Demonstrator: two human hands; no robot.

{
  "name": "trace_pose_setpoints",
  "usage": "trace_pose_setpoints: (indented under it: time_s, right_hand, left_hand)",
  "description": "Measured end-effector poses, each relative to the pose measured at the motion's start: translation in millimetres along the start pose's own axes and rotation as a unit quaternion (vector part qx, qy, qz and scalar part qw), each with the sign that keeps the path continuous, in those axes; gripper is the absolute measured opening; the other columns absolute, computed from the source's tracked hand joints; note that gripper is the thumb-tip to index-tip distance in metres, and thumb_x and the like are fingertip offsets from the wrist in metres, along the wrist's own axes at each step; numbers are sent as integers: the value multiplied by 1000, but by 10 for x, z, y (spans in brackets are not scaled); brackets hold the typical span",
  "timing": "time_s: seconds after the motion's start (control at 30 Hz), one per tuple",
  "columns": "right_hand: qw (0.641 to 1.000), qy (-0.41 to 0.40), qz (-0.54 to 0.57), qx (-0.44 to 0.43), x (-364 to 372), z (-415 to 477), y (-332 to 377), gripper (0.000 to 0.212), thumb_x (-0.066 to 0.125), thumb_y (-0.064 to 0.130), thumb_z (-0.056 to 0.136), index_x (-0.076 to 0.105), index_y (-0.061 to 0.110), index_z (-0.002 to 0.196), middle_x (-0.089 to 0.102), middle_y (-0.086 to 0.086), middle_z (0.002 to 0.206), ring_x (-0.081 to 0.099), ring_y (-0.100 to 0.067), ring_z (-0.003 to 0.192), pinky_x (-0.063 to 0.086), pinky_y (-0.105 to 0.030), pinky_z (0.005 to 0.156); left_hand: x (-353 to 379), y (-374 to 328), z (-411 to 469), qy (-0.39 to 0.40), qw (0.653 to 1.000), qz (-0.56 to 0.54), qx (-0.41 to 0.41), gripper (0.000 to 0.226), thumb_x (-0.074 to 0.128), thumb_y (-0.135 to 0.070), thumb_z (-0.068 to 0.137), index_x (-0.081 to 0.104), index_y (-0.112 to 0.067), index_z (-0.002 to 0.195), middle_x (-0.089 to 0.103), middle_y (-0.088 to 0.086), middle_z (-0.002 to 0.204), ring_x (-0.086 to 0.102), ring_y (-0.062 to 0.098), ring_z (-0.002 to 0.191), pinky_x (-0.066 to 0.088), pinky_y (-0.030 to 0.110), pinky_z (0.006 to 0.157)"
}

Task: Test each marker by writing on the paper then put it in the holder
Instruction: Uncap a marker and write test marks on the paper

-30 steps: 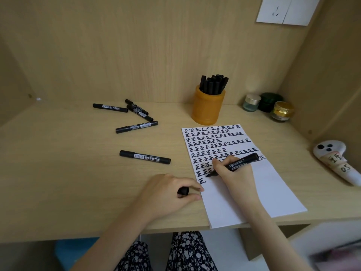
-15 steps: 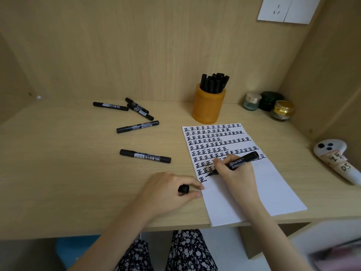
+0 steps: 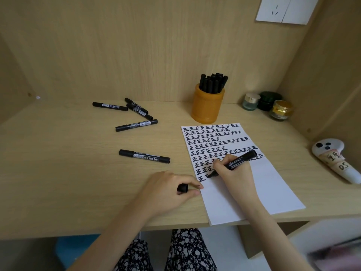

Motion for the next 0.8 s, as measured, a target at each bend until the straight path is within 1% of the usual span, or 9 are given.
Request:
trace_pose_setpoints:
  time_s: [0.13, 0.23, 0.37, 0.47, 0.57, 0.7, 0.8]
  right_hand:
    - [1000, -2, -3, 0, -10, -4, -2, 21, 65, 8, 81, 59, 0, 62, 57, -4, 58, 46, -8, 55, 36, -15, 52]
    - [1000, -12, 3, -3, -16, 9, -1, 25, 65, 10, 82, 58, 4, 59, 55, 0, 55, 45, -8, 55, 36, -16, 53]
    - [1000, -7, -3, -5, -2, 6, -9, 22, 65, 10, 84, 60, 0, 65, 57, 0, 56, 46, -7, 54, 36, -15, 52]
    - [1000, -13, 2, -7, -10, 4, -7, 23, 64, 8, 83, 57, 0, 63, 54, 1, 55, 44, -7, 53, 35, -15, 51]
    - [1000, -11, 23, -5, -16, 6, -2, 27, 65, 9, 83, 56, 6, 58, 52, 2, 54, 44, -7, 54, 35, -15, 53]
    - [1000, 2, 18, -9, -2, 4, -12, 24, 68, 12, 84, 61, 3, 63, 58, 2, 57, 49, -5, 56, 38, -13, 56]
    - [1000, 8, 14, -13, 4, 1, -12, 23, 68, 11, 84, 62, 2, 64, 59, 1, 58, 50, -4, 55, 39, -12, 55]
  left_hand:
    - [-8, -7, 0, 4, 1000, 2, 1, 25, 50, -57, 87, 60, -50, 109, 68, -10, 69, 53, 7, 54, 40, 14, 59]
    - [-3, -9, 3, 5, 1000, -1, -1, 25, 50, -57, 87, 60, -50, 109, 69, -12, 71, 53, 7, 54, 45, 17, 63]
    - [-1, -2, 5, 7, 1000, -4, -1, 26, 49, -57, 87, 59, -50, 110, 70, -13, 75, 56, 8, 57, 50, 23, 67]
    - [1, -6, 10, 9, 1000, 0, 3, 28, 47, -58, 87, 59, -49, 111, 71, -13, 79, 56, 8, 57, 49, 20, 65]
    - [1, -4, 7, 9, 1000, -3, 3, 28, 48, -57, 87, 59, -49, 111, 72, -12, 78, 56, 10, 56, 48, 19, 63]
    - [0, -7, 4, 9, 1000, 3, 2, 27, 48, -57, 87, 59, -49, 110, 72, -12, 79, 57, 9, 57, 50, 21, 65]
    - [-4, -12, 7, 10, 1000, 6, 1, 27, 48, -57, 87, 59, -49, 110, 71, -11, 77, 57, 9, 57, 50, 21, 66]
Point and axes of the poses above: each hand's wrist, its own z-axis towards the middle knuckle, its own x-axis out of the palm, y = z × x, the point moved 1 cm from there along z, towards the middle knuckle
